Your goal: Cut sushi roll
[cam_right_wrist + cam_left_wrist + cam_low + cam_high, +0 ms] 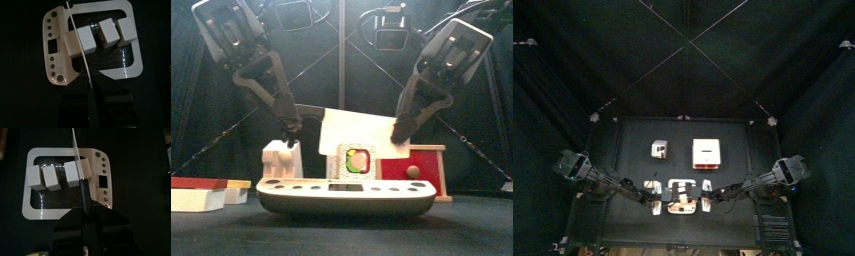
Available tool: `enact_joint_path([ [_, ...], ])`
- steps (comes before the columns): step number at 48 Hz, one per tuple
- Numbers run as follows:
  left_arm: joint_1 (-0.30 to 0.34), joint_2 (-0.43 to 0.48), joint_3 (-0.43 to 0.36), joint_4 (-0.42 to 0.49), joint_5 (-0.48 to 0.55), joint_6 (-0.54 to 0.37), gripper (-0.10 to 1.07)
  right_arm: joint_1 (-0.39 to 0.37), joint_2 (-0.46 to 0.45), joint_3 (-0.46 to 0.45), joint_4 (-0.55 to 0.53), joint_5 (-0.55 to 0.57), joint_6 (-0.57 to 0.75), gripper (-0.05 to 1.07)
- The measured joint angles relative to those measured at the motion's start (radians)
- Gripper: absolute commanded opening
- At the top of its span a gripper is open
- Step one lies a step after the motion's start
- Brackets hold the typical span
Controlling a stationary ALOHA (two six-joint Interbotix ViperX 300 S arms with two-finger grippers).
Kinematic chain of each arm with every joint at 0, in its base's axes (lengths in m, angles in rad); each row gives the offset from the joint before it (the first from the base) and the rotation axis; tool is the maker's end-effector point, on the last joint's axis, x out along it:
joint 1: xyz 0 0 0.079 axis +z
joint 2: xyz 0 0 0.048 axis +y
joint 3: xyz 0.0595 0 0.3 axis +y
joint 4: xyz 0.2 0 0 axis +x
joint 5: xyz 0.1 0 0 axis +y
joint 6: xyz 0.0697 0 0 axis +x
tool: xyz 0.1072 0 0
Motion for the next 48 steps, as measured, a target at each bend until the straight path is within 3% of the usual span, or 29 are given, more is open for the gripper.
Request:
enact_joint_path([
  [33, 0.002, 0.057, 0.000, -0.018, -0.018, -0.002, 0.42, 0.000, 0.058, -0.005, 0.044, -0.002, 0.000, 0.18],
  [48, 0.002, 0.061, -0.002, -0.034, -0.072, 0.000, 0.42, 0.000, 0.060, -0.002, 0.075, -0.003, 0.000, 0.18],
])
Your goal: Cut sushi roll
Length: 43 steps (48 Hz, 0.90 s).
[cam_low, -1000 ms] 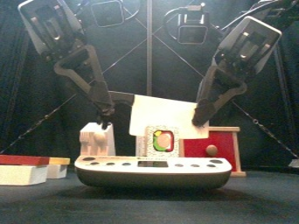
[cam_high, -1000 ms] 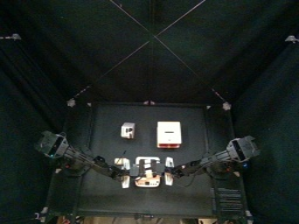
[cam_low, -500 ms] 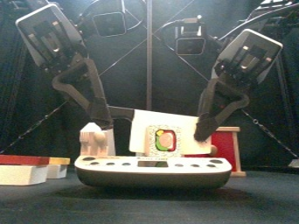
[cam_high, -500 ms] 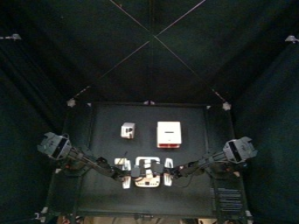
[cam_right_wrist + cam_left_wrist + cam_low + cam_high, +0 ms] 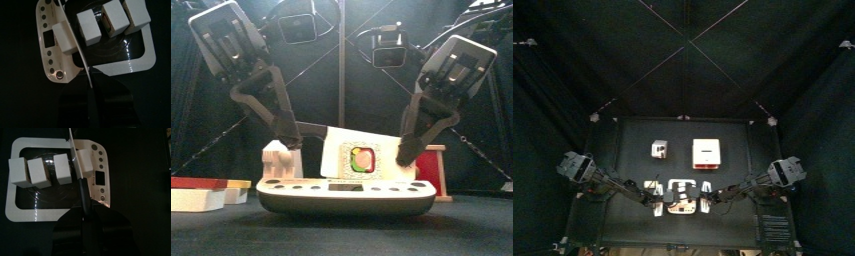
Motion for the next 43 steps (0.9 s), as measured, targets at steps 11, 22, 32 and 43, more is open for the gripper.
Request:
enact_joint_path([
  [11, 0.000, 0.002, 0.000, -0.009, -0.005, 0.000, 0.42, 0.000, -0.002, 0.000, 0.002, 0.000, 0.000, 0.18],
  [22, 0.000, -0.002, 0.000, -0.011, -0.006, 0.002, 0.42, 0.000, -0.003, 0.000, -0.002, 0.002, -0.002, 0.18],
  [32, 0.000, -0.038, -0.002, -0.005, 0.011, 0.002, 0.42, 0.000, -0.051, 0.002, -0.020, 0.009, -0.005, 0.18],
  [43, 0.000, -0.100, -0.002, 0.015, 0.060, 0.006, 0.42, 0.000, -0.104, 0.008, -0.057, 0.014, -0.003, 0.18],
])
